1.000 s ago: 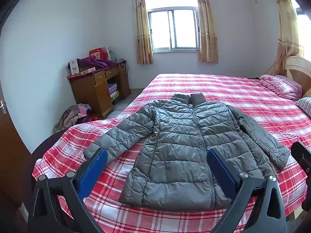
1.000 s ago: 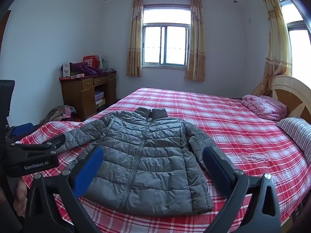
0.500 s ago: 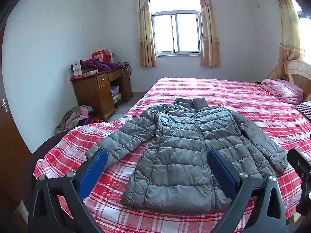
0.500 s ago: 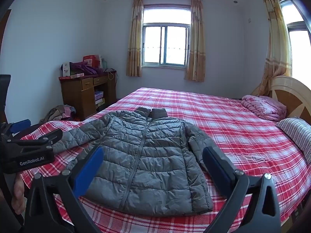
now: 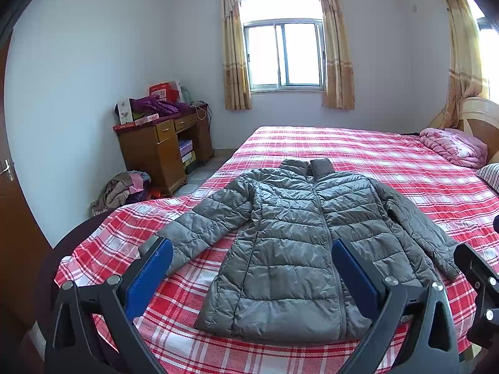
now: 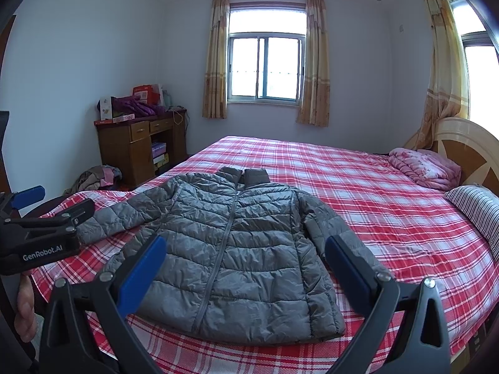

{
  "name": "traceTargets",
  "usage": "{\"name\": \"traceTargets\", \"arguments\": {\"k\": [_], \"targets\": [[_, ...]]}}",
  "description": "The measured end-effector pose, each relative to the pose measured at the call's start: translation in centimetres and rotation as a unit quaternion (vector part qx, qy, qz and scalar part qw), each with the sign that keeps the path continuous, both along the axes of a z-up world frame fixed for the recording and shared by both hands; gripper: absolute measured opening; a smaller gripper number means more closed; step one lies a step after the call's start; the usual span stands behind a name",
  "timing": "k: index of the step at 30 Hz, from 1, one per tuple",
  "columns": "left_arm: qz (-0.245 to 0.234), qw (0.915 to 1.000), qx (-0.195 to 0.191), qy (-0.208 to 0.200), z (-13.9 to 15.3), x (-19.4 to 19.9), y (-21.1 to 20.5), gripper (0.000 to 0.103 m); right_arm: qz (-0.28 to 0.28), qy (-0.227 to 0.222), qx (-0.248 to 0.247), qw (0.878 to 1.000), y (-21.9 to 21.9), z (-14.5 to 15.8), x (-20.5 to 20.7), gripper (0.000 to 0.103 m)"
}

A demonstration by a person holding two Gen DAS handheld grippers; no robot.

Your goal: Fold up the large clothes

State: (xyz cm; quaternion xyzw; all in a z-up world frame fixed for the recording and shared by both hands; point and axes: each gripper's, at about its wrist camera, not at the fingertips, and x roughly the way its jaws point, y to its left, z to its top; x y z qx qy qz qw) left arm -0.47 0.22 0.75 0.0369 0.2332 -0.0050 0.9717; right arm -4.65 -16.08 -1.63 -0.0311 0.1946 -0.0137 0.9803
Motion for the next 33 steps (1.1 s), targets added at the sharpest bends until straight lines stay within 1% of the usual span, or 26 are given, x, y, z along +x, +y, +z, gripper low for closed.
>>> {"name": "traceTargets", "arguments": {"k": [33], "targets": [[0.001,1.0000,0.003,0.000,-0.17,-0.02,0.35,0.102,-0.002,0.018,0.005,1.000,0.01,-0.77,0.50,0.103]]}}
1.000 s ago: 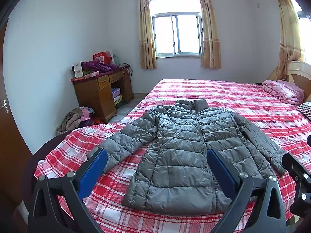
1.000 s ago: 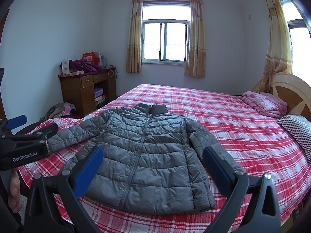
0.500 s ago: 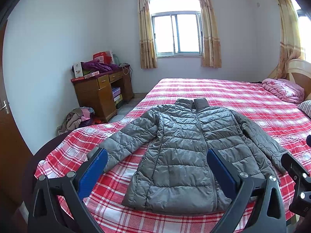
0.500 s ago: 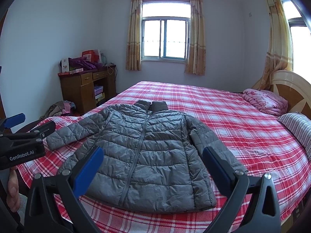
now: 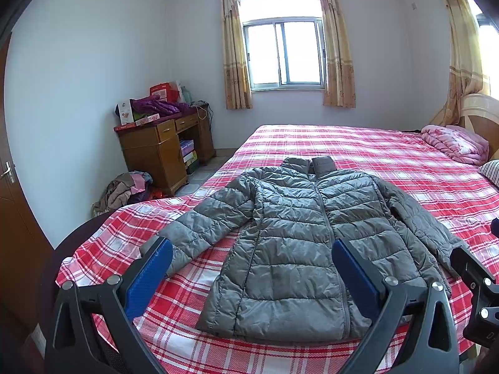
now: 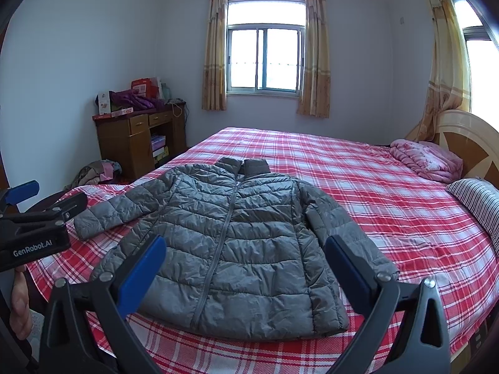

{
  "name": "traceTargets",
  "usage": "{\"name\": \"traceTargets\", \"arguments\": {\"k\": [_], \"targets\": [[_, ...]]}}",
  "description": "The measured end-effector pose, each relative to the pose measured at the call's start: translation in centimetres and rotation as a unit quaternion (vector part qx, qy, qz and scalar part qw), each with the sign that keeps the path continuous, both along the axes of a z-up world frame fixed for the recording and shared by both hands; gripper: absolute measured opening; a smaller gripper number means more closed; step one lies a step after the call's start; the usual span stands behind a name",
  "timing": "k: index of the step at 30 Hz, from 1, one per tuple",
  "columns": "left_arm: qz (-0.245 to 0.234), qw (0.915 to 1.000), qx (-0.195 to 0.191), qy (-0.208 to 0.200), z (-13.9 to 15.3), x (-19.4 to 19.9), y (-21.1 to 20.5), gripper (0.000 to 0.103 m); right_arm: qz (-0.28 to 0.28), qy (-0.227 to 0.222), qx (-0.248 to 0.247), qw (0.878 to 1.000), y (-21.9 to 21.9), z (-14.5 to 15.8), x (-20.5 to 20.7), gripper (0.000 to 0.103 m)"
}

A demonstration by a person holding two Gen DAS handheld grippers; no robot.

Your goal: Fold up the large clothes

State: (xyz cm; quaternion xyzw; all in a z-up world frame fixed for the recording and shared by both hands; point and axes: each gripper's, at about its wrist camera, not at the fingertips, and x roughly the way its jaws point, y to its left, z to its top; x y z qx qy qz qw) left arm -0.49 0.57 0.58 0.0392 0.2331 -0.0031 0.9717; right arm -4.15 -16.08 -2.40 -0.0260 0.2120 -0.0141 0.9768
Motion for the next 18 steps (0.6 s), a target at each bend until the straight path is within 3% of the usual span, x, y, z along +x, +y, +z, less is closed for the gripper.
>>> {"name": "traceTargets", "arguments": {"k": [18], "targets": [[0.001,1.0000,0.003,0.003,-0.70,0.43,0.10,0.102,0.000,0.001,0.000,1.000,0.01,0.01,0.05,0.103]]}}
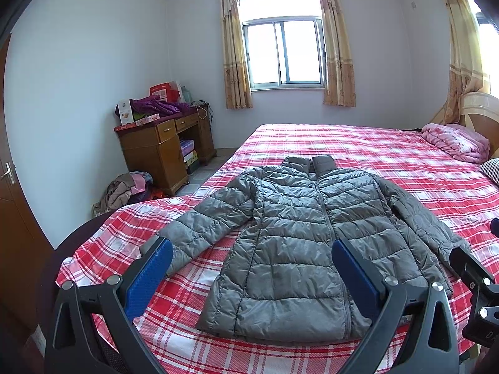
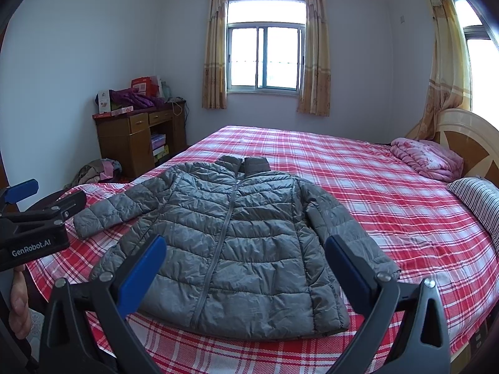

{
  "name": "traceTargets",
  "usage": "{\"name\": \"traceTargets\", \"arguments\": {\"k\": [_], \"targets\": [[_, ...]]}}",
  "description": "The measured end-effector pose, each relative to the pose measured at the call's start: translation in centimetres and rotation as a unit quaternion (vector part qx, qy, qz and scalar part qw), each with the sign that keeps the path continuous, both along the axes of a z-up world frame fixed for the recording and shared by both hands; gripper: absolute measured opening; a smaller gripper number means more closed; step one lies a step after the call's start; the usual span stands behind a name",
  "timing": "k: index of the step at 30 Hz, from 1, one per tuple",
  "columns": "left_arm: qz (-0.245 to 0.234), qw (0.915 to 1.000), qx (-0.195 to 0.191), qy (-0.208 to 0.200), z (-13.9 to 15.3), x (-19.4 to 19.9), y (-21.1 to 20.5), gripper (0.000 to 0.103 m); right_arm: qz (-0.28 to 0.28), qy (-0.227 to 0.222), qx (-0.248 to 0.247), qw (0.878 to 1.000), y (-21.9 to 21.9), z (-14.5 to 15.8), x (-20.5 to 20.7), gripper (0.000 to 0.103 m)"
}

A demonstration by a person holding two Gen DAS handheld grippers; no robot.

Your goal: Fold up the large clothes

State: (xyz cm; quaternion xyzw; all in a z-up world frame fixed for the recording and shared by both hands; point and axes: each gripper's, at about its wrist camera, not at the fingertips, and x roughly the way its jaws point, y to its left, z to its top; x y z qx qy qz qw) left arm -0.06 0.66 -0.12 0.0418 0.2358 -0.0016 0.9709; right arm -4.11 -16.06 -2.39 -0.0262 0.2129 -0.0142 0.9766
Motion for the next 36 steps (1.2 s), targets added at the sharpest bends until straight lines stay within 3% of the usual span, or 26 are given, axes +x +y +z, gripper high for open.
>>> {"name": "traceTargets", "arguments": {"k": [15,24,29,33,36], "targets": [[0.003,0.9998,0.012,0.016,-1.8,1.5,-0.5,0.102,-0.003,0.023,0.004,1.000,-0.6,-1.4,0.8,0.103],[0.011,0.9981,0.028,0.053,-6.2,7.4,-0.2,0.102,-0.067,0.078,0.032,0.994,-7.0,-5.3,4.8,0.103],[0.022,0.9965,0.044,0.067,-8.8,12.0,-0.8,0.102,-0.127,0.107,0.085,0.983,-13.4,-8.3,6.6,0.103],[0.039,0.9942,0.062,0.078,-11.0,15.8,-1.0,0.102,-0.202,0.130,0.110,0.965,-19.4,-11.0,7.5,0.103],[0.054,0.9915,0.079,0.088,-12.7,18.5,-1.4,0.102,-0.245,0.145,0.134,0.949,-23.3,-12.5,8.0,0.097]]}}
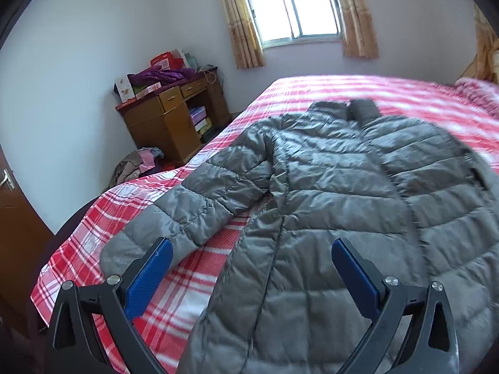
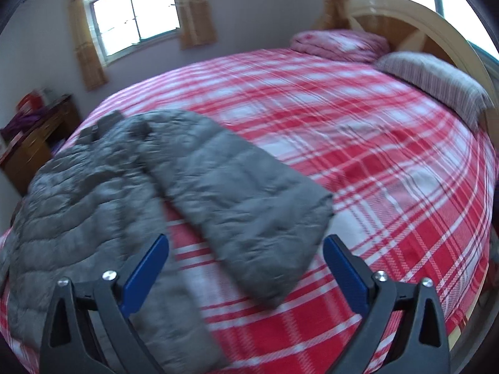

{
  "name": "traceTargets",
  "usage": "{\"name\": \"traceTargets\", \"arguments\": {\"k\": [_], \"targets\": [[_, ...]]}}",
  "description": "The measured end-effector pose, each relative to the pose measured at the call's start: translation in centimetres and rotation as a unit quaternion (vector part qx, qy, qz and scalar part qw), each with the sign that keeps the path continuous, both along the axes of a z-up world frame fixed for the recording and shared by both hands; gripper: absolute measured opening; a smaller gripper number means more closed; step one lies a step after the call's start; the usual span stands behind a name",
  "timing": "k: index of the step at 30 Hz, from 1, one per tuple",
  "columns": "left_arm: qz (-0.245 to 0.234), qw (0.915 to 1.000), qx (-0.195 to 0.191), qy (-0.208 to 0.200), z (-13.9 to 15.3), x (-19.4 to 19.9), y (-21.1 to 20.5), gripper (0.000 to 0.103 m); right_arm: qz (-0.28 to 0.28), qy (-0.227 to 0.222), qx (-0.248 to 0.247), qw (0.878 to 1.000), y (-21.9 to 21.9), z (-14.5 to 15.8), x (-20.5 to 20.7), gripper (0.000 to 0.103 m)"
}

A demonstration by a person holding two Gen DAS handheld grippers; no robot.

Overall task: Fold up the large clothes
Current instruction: 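Grasp the jacket sleeve with the right gripper and lift it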

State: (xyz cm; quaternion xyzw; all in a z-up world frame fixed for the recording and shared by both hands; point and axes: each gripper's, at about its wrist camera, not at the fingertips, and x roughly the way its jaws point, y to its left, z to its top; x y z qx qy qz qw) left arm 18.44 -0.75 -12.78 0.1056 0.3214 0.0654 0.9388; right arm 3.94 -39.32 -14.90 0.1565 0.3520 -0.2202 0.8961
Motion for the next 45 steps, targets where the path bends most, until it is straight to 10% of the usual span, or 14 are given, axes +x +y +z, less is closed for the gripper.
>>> {"name": "traceTargets", "arguments": {"k": [8,11,14,27,38,45], "targets": [[0.027,0.9991,0.019,0.026,-3.0,4.0,-0.3,0.102,-0.032,0.039,0.045,0.998,-5.2,-3.3,2.6,0.076],[0.033,0.9982,0.039,0.031,-4.1,4.7,-0.4,0.102,-0.019,0.027,0.029,0.999,-4.8,-3.4,2.7,0.036],[0.037,0.9968,0.058,0.041,-5.2,5.2,-0.2,0.102,-0.014,0.011,0.040,0.999,-5.4,-3.7,2.6,0.019],[0.023,0.9977,0.036,0.052,-3.9,4.8,3.3,0.102,-0.056,-0.021,-0.013,0.998,-7.4,-0.8,0.0,0.016],[0.021,0.9998,0.000,0.003,1.5,6.2,3.4,0.102,0.101,-0.099,-0.135,0.981,5.8,10.1,7.4,0.015],[0.030,0.9996,0.000,-0.003,1.7,8.9,3.6,0.102,0.198,-0.095,-0.176,0.960,15.2,9.4,13.3,0.015]]}}
